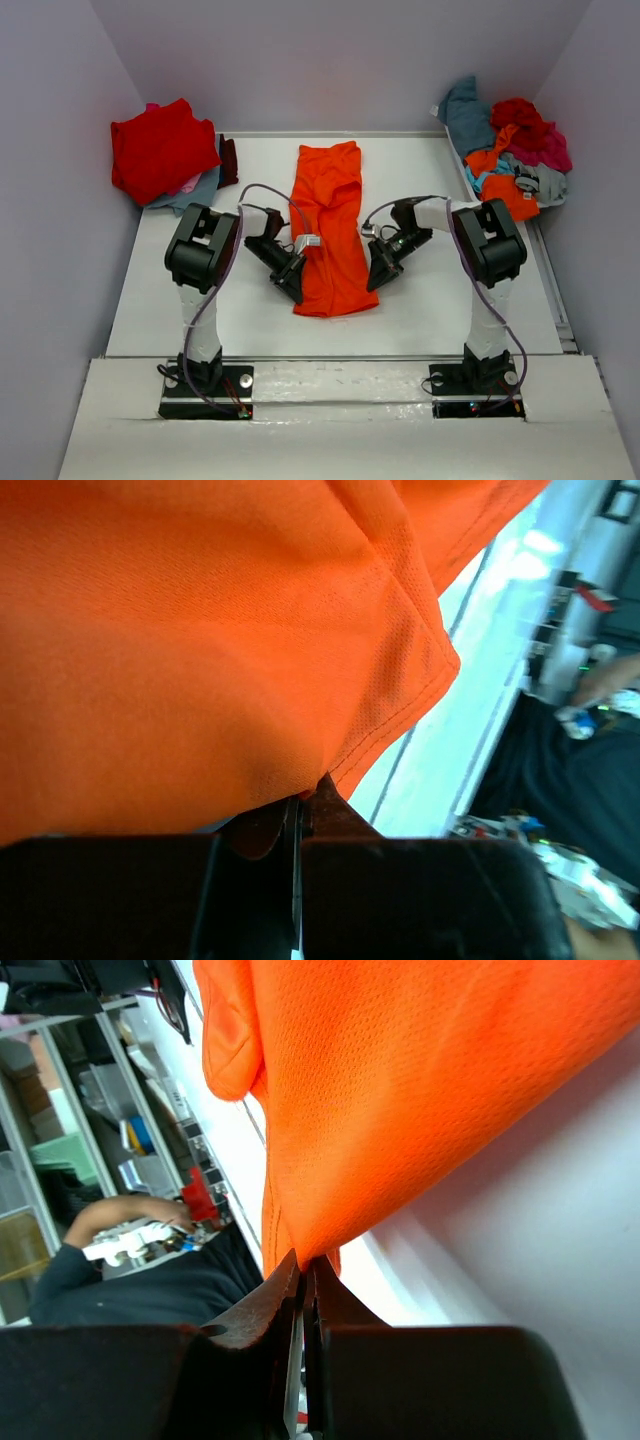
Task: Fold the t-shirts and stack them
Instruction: Fold the tshirt
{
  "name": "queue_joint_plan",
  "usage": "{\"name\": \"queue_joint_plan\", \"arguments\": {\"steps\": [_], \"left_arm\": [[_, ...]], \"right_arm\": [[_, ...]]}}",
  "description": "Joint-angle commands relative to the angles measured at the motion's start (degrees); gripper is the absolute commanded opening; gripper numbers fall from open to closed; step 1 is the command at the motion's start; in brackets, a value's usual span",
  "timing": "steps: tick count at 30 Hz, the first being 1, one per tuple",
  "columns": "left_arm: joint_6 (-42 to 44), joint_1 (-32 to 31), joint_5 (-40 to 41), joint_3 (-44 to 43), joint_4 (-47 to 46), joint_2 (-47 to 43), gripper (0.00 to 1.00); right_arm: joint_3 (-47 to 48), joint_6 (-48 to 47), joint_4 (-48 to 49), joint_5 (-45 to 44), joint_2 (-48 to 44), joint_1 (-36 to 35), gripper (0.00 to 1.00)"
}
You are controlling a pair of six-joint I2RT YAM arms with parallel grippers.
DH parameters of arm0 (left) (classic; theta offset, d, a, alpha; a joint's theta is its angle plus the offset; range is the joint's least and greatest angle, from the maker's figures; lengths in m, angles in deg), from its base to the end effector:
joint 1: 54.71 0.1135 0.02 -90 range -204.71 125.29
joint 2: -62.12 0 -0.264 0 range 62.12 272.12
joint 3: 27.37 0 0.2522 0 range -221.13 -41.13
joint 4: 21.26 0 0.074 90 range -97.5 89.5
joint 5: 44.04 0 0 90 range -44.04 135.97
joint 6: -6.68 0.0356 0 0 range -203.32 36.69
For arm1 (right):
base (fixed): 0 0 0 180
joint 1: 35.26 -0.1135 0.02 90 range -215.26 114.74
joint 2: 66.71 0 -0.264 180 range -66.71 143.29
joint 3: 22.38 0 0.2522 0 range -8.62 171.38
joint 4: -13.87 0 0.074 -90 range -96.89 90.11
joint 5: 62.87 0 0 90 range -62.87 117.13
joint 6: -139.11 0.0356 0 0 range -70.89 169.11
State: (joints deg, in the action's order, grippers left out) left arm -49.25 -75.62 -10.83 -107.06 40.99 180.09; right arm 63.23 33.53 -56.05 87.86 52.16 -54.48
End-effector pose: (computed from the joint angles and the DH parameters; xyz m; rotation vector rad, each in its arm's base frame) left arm 0.2927 -0.1437 0.0985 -1.1301 -2.4640 1.4826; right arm 0.3085 0.1404 0.1174 0.5889 -2.4478 -1.4617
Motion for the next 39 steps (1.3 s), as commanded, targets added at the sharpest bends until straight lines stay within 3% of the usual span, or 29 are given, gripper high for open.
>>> {"name": "queue_joint_plan", "arguments": {"steps": [1, 19, 32, 39], "left_arm": [[-0.84, -0.89, 4.94, 1.24, -4.63, -6.61, 0.06], [-3.48, -9.67, 9.42, 3.09, -4.81, -18.65, 0.06], [-4.53, -10.21, 10.48, 3.26, -5.51, -24.98, 0.06], [-6.03, -10.21, 13.37, 2.04, -7.27, -26.30, 0.06]], "right_arm": [[2.32, -2.70, -3.16, -1.75, -4.69, -0.64, 0.07], [3.47, -6.93, -10.46, -5.09, -10.84, -4.50, 0.07], [2.76, -3.94, -9.50, -7.11, -15.51, -6.70, 0.07], [9.70, -2.27, -8.00, -13.00, -16.12, -6.70, 0.07]]}}
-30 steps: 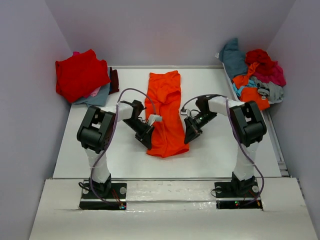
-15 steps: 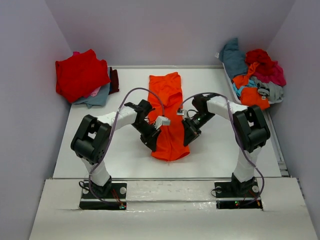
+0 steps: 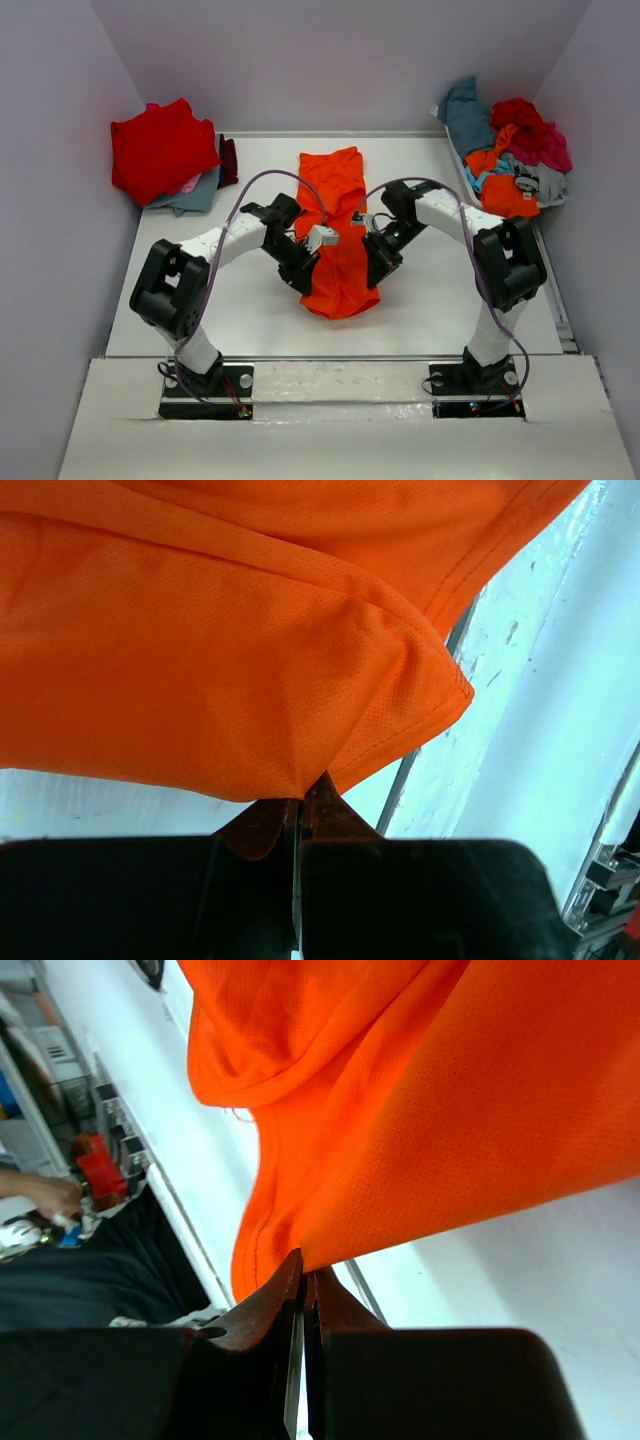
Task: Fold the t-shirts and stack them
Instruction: Fold the tshirt
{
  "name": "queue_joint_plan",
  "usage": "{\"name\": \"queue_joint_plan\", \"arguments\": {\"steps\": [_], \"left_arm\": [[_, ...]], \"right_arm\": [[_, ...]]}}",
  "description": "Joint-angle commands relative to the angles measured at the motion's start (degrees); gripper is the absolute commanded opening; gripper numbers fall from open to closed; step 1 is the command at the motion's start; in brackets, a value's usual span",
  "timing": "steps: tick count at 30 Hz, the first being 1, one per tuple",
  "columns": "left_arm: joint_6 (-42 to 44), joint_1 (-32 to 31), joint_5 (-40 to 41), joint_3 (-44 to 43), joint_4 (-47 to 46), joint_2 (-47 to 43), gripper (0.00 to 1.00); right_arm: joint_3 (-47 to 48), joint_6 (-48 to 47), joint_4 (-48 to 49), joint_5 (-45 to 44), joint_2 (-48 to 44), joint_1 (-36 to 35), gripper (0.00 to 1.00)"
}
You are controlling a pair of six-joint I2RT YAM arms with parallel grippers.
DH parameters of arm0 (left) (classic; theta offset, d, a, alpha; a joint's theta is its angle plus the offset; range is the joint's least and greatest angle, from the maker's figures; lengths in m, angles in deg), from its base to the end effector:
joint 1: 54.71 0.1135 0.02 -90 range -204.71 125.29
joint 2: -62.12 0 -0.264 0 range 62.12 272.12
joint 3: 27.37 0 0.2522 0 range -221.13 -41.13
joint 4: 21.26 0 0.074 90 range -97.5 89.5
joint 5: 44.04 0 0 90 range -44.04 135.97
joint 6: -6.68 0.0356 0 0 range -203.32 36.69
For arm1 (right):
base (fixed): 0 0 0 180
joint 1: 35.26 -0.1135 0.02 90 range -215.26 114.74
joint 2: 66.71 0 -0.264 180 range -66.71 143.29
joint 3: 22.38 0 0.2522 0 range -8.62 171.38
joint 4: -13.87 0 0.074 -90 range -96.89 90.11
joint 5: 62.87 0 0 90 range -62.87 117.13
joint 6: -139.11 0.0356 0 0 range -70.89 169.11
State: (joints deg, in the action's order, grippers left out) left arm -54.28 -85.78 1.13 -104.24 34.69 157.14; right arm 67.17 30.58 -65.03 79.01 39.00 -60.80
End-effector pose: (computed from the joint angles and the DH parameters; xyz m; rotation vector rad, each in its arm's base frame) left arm 0.2525 -0.1815 0.2025 1.4723 2.2370 -1.1093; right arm 0.2814 0.1655 0.2018 0.9624 -2.5330 -1.3080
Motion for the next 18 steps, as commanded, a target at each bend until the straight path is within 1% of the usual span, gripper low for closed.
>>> {"name": "queue_joint_plan", "arguments": {"steps": [1, 4, 10, 13, 15, 18], "left_arm": [[-1.35, 0.48, 1.60, -1.13, -1.15, -3.27, 0.06], [-1.70, 1.53, 2.47, -3.94, -0.89, -2.57, 0.06], [-2.49, 3.21, 3.97, -10.18, 0.08, 0.07, 0.06], [-2.84, 4.26, 4.23, -14.57, 0.96, 2.35, 0.06], [-3.20, 5.31, 4.41, -19.04, 1.48, 4.37, 0.06], [-3.55, 5.84, 4.67, -22.22, 2.45, 6.40, 0.06]], "right_arm": [[6.90, 0.77, 0.90, -4.67, -2.71, -0.39, 0.07], [11.82, 0.94, 0.20, -5.82, -1.04, -0.39, 0.07], [15.70, 1.30, 0.37, -6.44, 0.99, -0.39, 0.07], [17.37, 1.30, 0.11, -6.70, 2.39, -0.39, 0.07], [18.16, 1.73, 0.54, -7.05, 3.09, -0.39, 0.07], [19.13, 2.35, 1.07, -7.67, 3.80, -0.39, 0.07]]}}
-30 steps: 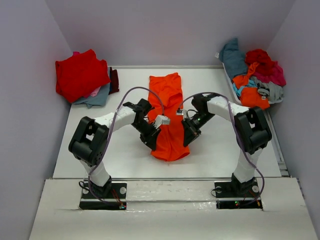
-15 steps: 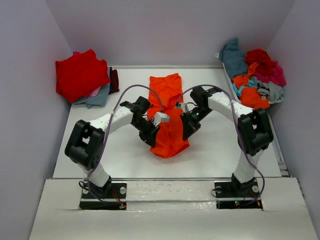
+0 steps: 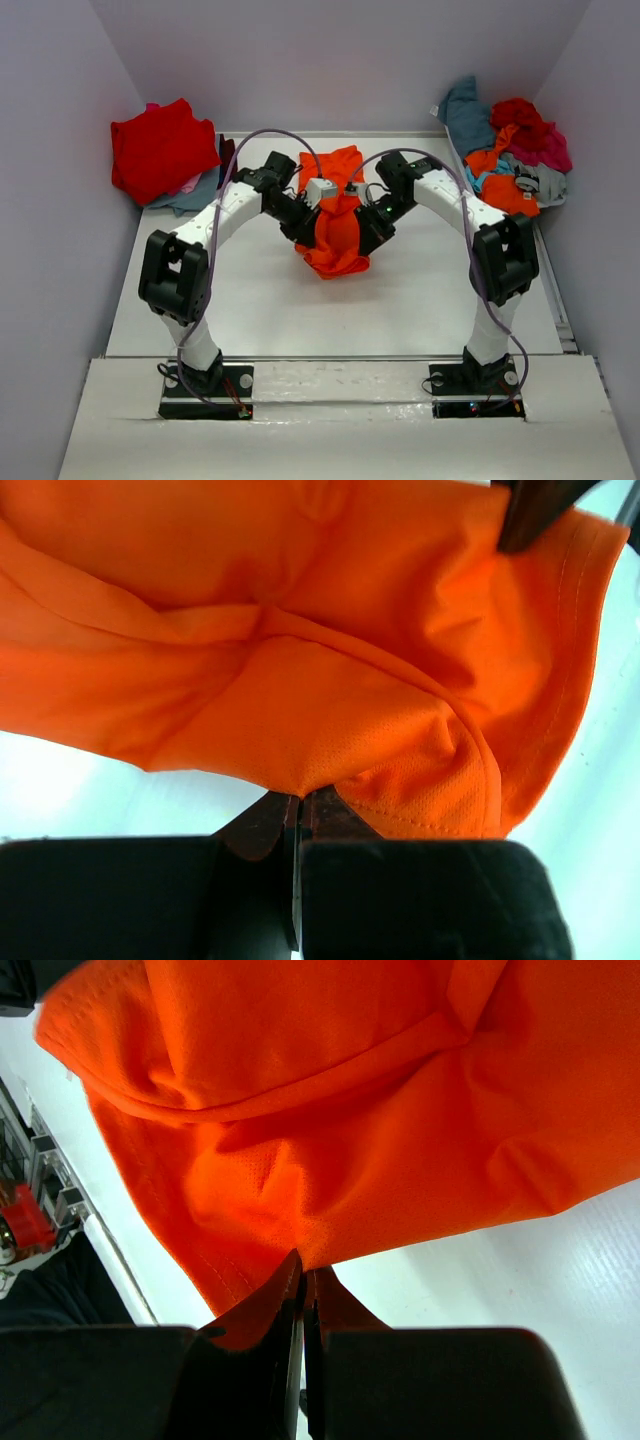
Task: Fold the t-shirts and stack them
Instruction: Fold the tshirt
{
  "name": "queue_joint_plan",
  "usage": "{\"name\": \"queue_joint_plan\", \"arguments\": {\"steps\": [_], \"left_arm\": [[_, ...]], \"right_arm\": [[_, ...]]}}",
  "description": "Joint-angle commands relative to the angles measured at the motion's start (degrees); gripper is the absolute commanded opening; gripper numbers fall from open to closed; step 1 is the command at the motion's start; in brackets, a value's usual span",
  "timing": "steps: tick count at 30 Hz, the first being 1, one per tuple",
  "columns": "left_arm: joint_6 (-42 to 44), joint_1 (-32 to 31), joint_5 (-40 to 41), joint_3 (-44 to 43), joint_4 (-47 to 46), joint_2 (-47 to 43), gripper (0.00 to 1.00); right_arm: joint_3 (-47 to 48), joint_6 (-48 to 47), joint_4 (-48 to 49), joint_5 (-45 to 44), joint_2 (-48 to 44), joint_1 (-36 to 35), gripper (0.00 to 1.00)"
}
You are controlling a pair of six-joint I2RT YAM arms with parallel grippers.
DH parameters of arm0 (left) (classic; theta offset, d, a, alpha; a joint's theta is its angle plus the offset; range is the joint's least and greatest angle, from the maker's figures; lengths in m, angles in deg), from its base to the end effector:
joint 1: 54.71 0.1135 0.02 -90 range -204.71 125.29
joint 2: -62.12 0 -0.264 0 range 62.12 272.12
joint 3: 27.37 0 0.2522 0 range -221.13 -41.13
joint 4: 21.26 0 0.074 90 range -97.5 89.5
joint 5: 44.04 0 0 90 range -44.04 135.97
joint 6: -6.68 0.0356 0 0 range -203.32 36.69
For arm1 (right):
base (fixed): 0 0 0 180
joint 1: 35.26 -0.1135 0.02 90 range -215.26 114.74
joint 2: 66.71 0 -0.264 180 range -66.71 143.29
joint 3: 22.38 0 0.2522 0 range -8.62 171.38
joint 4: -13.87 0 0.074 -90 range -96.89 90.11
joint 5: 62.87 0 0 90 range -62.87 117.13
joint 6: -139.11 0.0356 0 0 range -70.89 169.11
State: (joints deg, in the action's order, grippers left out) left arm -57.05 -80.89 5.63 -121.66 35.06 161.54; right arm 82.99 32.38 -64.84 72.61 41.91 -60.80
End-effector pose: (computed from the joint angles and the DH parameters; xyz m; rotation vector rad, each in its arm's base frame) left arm 0.3154 -0.1807 0.2625 1.3146 2.1399 -0.9178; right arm 0.3228 0.1824 0.2514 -1.0973 2.6076 1.1970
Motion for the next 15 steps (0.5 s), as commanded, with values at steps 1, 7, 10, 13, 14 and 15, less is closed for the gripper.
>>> {"name": "queue_joint_plan", "arguments": {"steps": [1, 7, 10, 13, 14, 15], "left_arm": [[-1.03, 1.47, 0.26, -5.77, 2.34, 3.14, 0.06], [-1.83, 2.53, 1.14, -10.95, 3.05, 6.40, 0.06], [-2.00, 3.06, 1.40, -11.58, 2.96, 7.02, 0.06], [-2.35, 3.59, 2.01, -12.45, 2.96, 7.46, 0.06], [-2.35, 4.11, 2.28, -12.72, 2.87, 7.72, 0.06], [-2.53, 4.11, 2.37, -13.07, 3.05, 7.98, 0.06]], "right_arm": [[3.74, 0.82, 1.05, -1.44, 1.24, -0.39, 0.07], [6.64, 1.96, 2.37, -2.84, 4.31, 2.24, 0.07], [9.10, 2.93, 2.81, -3.55, 5.72, 2.78, 0.07], [11.30, 3.28, 3.42, -4.77, 7.57, 3.30, 0.07], [11.83, 3.55, 3.69, -5.65, 8.10, 3.30, 0.07], [12.36, 3.63, 3.86, -5.92, 9.32, 3.91, 0.07]]}}
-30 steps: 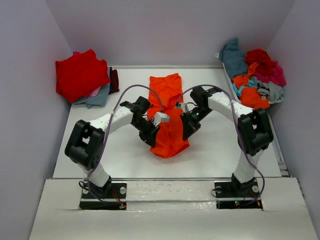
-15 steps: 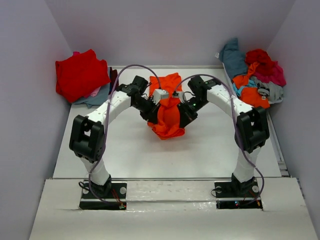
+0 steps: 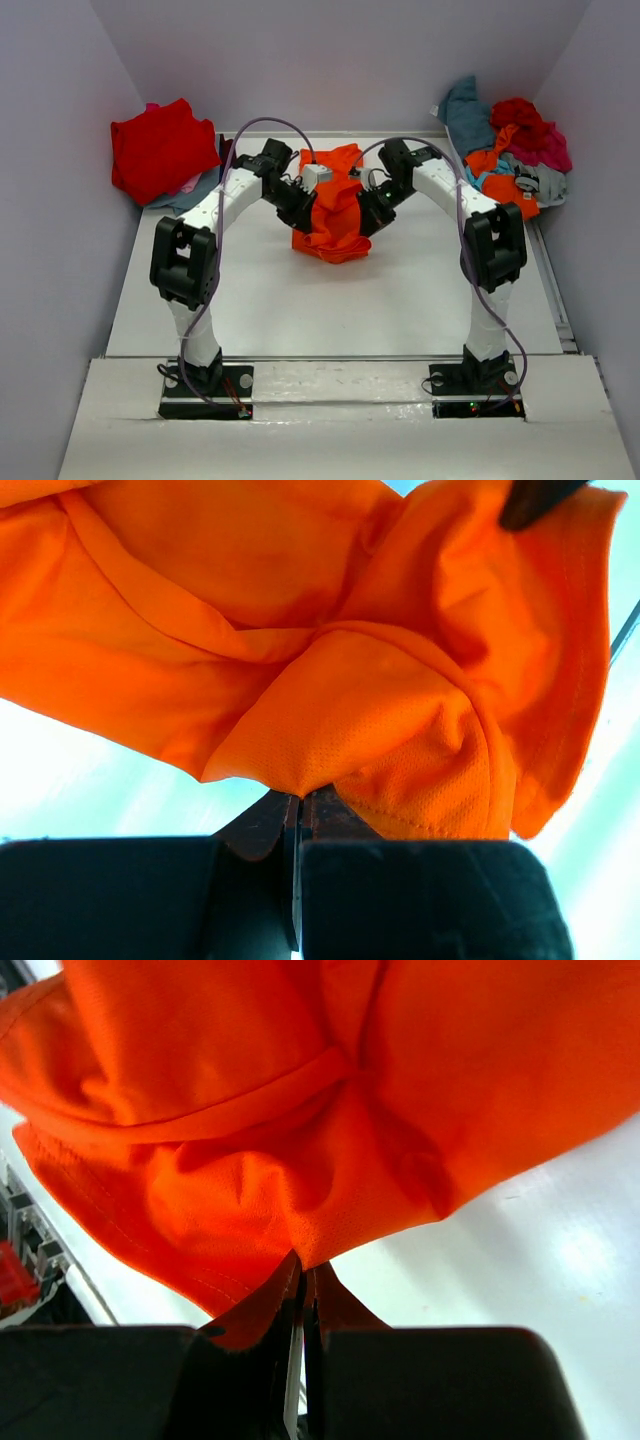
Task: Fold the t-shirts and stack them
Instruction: Fold the tshirt
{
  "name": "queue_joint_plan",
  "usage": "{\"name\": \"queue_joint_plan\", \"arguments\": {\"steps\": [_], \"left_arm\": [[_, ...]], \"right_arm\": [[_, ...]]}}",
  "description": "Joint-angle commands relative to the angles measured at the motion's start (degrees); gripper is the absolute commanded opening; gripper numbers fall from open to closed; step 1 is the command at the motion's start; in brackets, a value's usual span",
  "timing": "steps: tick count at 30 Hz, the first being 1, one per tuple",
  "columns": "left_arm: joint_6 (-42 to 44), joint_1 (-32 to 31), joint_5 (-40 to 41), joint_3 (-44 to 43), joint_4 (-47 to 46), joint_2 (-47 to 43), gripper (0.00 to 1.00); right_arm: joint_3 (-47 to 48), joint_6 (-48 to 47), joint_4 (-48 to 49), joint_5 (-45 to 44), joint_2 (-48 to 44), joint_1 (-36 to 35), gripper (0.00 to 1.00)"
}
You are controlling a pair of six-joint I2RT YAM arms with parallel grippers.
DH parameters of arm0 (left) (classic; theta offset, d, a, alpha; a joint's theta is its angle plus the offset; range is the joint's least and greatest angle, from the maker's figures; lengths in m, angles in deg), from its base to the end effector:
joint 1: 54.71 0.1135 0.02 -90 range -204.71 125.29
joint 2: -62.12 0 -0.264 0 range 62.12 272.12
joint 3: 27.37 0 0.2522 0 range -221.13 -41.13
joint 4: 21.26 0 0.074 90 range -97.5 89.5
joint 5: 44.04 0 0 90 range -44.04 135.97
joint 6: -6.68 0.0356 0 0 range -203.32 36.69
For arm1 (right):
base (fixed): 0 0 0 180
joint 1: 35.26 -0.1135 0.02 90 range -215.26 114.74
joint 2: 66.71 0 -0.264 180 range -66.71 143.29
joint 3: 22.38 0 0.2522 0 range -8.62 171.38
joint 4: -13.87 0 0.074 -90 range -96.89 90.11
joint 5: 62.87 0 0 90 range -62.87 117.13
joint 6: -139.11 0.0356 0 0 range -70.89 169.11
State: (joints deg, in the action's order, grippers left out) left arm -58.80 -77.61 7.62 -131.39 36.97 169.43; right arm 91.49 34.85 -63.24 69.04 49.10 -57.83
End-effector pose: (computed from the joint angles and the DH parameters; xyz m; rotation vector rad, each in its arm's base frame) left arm 0.3589 -0.1756 0.2615 1.2120 2.2089 -0.8634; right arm 0.3659 0.1778 0.2440 -0.9851 2.6323 1.0923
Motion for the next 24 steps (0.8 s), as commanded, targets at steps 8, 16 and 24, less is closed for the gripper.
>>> {"name": "queue_joint_plan", "arguments": {"steps": [8, 16, 24], "left_arm": [[-2.10, 2.59, 2.22, -10.02, 1.85, 4.57, 0.06], [-4.47, 3.12, 5.56, -13.54, 0.89, 7.74, 0.06], [-8.60, 3.12, 13.20, -12.84, -2.80, 9.41, 0.06]], "right_arm": [[13.52, 2.92, 2.01, -4.03, 7.58, 1.47, 0.07], [19.41, 3.45, 1.48, -5.43, 12.42, 1.47, 0.07], [23.19, 4.94, 1.83, -8.68, 16.72, 1.47, 0.07]]}}
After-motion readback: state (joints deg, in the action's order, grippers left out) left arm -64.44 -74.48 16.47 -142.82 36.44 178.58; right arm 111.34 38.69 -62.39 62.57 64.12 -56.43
